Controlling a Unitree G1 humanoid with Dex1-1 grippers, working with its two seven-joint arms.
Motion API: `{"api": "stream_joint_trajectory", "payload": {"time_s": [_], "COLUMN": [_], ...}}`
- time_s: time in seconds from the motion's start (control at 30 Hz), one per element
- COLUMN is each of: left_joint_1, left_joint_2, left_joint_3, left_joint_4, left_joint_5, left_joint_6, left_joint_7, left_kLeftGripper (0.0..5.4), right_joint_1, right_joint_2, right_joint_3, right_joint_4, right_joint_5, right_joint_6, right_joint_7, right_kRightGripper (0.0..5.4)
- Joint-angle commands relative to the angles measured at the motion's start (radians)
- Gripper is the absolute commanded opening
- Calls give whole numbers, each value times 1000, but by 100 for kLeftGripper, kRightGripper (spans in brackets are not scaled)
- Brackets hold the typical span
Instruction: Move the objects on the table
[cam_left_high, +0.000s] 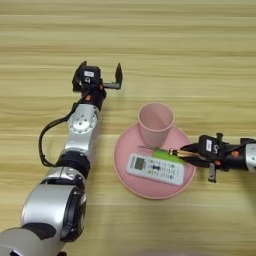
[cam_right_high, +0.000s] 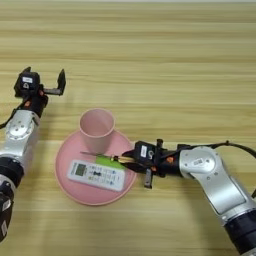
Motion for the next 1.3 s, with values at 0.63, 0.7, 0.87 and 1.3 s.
{"api": "stream_joint_trajectory", "payload": {"time_s": [0.63,0.7,0.87,1.3], "left_joint_1": [-18,-18,-17,-16], "left_joint_2": [-2,-2,-1,0], "left_joint_3": [-1,-1,-1,0], "left_joint_4": [10,10,8,8], "left_joint_5": [4,4,4,4], "left_joint_6": [-4,-4,-5,-4], "left_joint_7": [4,4,4,3], "left_kLeftGripper": [540,540,540,540], "right_joint_1": [-15,-14,-14,-12], "right_joint_2": [3,3,3,4], "right_joint_3": [6,6,7,8], "right_joint_4": [34,34,32,30], "right_joint_5": [-14,-14,-14,-14], "right_joint_6": [-23,-23,-23,-23], "right_joint_7": [-14,-15,-15,-19], "right_kRightGripper": [84,84,84,193]}}
